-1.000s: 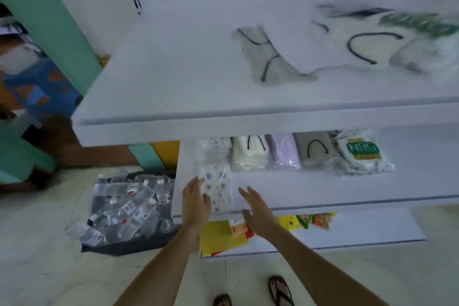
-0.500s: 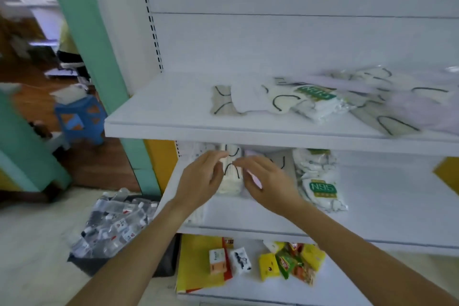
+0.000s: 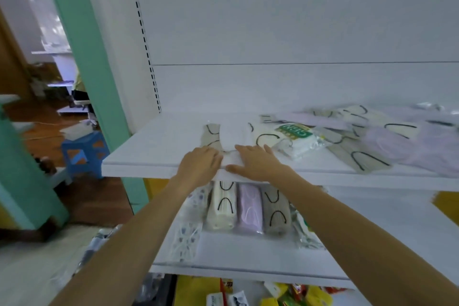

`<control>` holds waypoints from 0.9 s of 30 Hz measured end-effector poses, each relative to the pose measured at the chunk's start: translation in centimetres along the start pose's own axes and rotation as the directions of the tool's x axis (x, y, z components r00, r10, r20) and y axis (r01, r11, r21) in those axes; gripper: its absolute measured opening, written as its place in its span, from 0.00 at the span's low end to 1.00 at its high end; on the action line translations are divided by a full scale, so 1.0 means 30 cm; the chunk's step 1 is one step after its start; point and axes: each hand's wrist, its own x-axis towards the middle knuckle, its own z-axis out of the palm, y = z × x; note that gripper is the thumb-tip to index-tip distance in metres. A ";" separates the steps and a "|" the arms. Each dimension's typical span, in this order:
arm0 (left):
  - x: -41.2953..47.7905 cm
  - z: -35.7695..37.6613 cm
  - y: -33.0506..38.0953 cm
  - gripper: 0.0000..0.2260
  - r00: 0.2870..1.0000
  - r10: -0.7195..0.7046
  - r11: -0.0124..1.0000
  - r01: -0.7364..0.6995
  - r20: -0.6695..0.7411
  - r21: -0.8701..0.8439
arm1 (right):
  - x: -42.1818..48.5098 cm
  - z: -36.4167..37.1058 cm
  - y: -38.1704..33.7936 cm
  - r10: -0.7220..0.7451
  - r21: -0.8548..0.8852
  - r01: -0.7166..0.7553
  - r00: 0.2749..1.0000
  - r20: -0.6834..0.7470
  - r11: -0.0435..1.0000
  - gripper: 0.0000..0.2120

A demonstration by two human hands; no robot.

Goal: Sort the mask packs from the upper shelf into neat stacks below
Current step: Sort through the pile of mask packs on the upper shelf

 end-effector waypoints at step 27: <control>0.287 0.009 0.315 0.35 0.951 -0.300 0.435 0.069 -0.072 -0.898 | -0.059 -0.167 0.400 0.483 0.729 -0.056 0.783 -0.392 0.682 0.13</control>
